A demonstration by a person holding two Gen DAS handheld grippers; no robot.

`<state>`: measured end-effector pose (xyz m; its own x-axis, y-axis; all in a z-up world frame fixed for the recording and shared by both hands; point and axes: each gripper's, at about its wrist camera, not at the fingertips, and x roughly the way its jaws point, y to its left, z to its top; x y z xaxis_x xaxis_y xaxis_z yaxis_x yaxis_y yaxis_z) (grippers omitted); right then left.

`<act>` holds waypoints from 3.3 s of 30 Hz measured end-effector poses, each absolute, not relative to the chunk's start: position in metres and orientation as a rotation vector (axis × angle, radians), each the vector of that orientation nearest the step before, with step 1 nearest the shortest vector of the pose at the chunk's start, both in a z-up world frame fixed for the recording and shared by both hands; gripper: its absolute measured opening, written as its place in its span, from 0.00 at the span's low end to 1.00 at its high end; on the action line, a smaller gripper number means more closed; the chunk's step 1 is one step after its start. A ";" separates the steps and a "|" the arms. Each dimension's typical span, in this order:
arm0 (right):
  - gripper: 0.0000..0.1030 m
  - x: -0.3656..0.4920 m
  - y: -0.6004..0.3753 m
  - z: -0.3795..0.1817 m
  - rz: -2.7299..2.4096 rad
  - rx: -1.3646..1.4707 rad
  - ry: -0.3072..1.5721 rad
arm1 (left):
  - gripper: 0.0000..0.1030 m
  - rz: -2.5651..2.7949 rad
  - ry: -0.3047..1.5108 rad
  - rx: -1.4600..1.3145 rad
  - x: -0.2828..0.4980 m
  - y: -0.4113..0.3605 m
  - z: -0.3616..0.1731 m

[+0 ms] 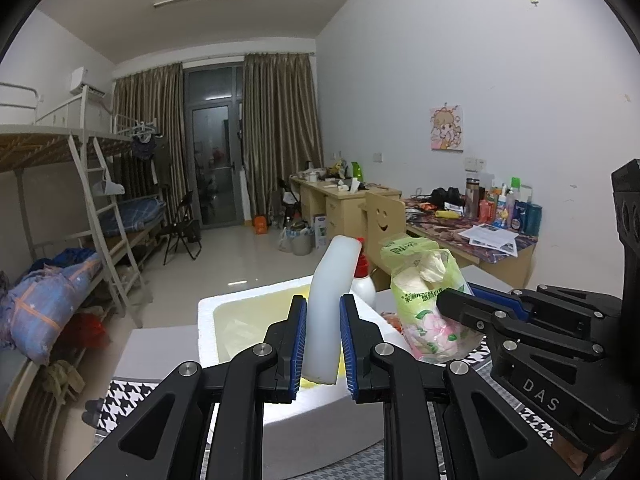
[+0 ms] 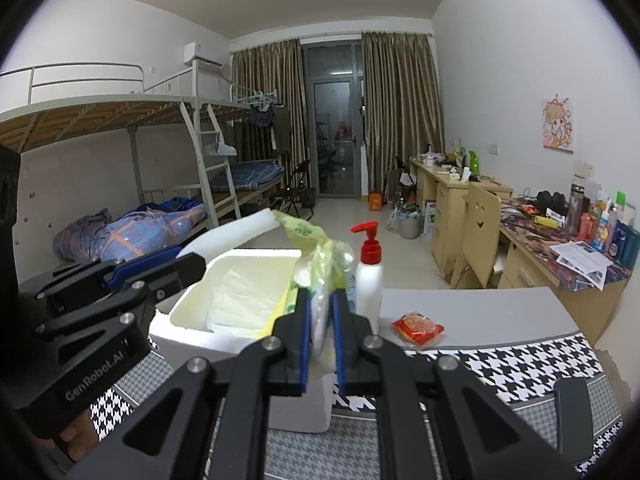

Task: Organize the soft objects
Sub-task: 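Drop the foam roll into the box with the left gripper while the right holds the bag, then lower the clear tissue bag into the box and open the right gripper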

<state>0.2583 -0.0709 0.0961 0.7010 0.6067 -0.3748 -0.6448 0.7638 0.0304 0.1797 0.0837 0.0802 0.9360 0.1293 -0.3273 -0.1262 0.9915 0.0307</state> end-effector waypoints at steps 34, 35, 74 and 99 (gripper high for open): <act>0.13 0.269 -0.048 0.097 0.696 -0.128 0.414 | 0.95 0.239 0.385 -0.068 0.198 0.138 0.065; 0.13 0.270 -0.048 0.096 0.696 -0.128 0.415 | 0.96 0.242 0.384 -0.066 0.197 0.137 0.066; 0.13 0.289 0.012 0.087 0.769 -0.171 0.501 | 0.99 0.366 0.369 -0.078 0.157 0.172 0.061; 0.85 0.274 0.016 0.087 0.728 -0.192 0.465 | 0.99 0.356 0.358 -0.112 0.148 0.178 0.063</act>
<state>0.2736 0.0160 0.0874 0.6505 0.5950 -0.4721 -0.6787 0.7344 -0.0096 0.1478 0.1782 0.0633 0.8754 0.3210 -0.3614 -0.3600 0.9319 -0.0445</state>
